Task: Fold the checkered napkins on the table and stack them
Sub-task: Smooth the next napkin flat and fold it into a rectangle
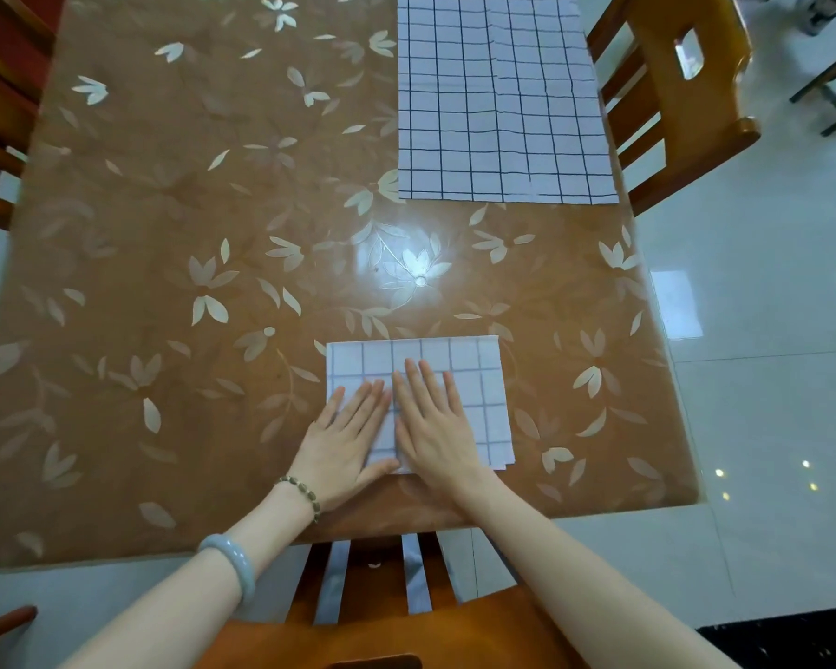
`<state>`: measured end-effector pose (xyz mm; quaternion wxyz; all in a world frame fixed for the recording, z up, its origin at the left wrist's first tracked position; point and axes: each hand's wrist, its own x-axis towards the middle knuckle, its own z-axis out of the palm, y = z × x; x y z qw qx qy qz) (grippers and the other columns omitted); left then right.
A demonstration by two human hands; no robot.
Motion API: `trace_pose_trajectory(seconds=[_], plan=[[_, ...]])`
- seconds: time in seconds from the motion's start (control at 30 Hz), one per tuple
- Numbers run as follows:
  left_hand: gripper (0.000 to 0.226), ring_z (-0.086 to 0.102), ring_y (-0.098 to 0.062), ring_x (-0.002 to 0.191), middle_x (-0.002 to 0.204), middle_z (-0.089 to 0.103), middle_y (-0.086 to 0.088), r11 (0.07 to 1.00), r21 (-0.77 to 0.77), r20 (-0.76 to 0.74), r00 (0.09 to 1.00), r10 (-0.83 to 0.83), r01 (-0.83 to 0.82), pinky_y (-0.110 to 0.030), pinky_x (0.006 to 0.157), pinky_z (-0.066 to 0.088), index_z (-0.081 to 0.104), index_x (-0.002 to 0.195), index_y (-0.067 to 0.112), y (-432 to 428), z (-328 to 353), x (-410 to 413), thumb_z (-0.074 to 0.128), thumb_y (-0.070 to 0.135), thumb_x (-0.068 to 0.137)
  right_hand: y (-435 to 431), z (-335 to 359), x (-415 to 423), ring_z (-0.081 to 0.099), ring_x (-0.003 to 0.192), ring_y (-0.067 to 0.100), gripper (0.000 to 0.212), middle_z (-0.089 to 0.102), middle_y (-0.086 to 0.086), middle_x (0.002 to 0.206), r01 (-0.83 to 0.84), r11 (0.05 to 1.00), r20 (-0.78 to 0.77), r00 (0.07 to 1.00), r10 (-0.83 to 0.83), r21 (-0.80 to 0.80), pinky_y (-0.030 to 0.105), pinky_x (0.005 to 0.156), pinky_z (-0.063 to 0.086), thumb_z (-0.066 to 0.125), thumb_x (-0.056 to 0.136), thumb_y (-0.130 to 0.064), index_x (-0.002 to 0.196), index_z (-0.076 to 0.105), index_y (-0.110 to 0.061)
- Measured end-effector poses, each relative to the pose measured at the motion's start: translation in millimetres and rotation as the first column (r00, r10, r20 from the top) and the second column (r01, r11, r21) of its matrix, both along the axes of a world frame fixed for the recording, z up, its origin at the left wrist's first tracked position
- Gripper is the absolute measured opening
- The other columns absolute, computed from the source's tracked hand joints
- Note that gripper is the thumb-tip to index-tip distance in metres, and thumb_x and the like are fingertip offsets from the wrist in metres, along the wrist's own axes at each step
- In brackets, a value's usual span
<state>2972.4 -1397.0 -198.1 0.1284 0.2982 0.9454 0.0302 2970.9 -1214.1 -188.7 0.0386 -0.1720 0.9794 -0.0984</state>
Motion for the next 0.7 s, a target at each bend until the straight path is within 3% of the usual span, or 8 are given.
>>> trace_pose_trajectory(seconds=[0.13, 0.3, 0.47, 0.6, 0.7], plan=[[0.083, 0.008, -0.019, 0.147, 0.158, 0.018, -0.009, 0.999, -0.035, 0.068, 0.997, 0.02, -0.018, -0.048, 0.114, 0.016, 0.026, 0.149, 0.006, -1, 0, 2, 0.012, 0.067, 0.094, 0, -11, 8, 0.018, 0.145, 0.029, 0.054, 0.023, 0.014, 0.156, -0.018, 0.999, 0.07, 0.997, 0.015, 0.036, 0.05, 0.112, 0.019, 0.019, 0.101, -0.034, 0.148, 0.028, -0.009], [0.075, 0.008, -0.02, 0.147, 0.16, 0.004, -0.005, 0.999, -0.022, 0.056, 0.997, 0.045, -0.044, -0.046, 0.117, 0.01, 0.014, 0.152, 0.012, -3, 0, 2, 0.011, 0.062, 0.096, 14, -13, 6, 0.015, 0.146, 0.026, 0.06, 0.02, 0.012, 0.157, -0.001, 0.998, 0.123, 0.992, -0.008, 0.069, 0.05, 0.114, 0.015, 0.013, 0.101, -0.048, 0.15, 0.023, -0.017], [0.06, 0.004, -0.019, 0.148, 0.16, 0.012, -0.004, 0.994, -0.049, 0.053, 0.993, 0.103, -0.1, -0.048, 0.117, 0.007, 0.013, 0.153, 0.022, -19, 4, 2, 0.009, 0.049, 0.1, 51, -12, 7, 0.013, 0.146, 0.027, 0.062, 0.017, 0.012, 0.158, 0.052, 0.992, 0.139, 0.988, -0.068, 0.112, 0.05, 0.114, 0.013, 0.011, 0.099, -0.053, 0.152, 0.018, -0.02], [0.066, -0.005, -0.014, 0.148, 0.157, 0.021, -0.004, 0.985, -0.107, 0.092, 0.985, 0.147, -0.137, -0.05, 0.117, 0.008, 0.007, 0.154, 0.021, -40, 10, 0, 0.01, 0.057, 0.098, 76, -8, 5, 0.01, 0.145, 0.026, 0.063, 0.017, 0.011, 0.157, 0.095, 0.981, 0.152, 0.981, -0.122, 0.171, 0.048, 0.115, 0.005, 0.009, 0.099, -0.055, 0.151, 0.014, -0.021], [0.073, -0.007, -0.013, 0.148, 0.156, 0.025, -0.005, 0.977, -0.135, 0.095, 0.979, 0.178, -0.164, -0.048, 0.117, 0.007, 0.014, 0.152, 0.016, -52, 14, 0, 0.012, 0.062, 0.095, 85, -3, 5, 0.008, 0.145, 0.025, 0.063, 0.019, 0.01, 0.157, 0.108, 0.977, 0.177, 0.974, -0.141, 0.185, 0.047, 0.115, 0.003, 0.009, 0.099, -0.056, 0.15, 0.013, -0.021]])
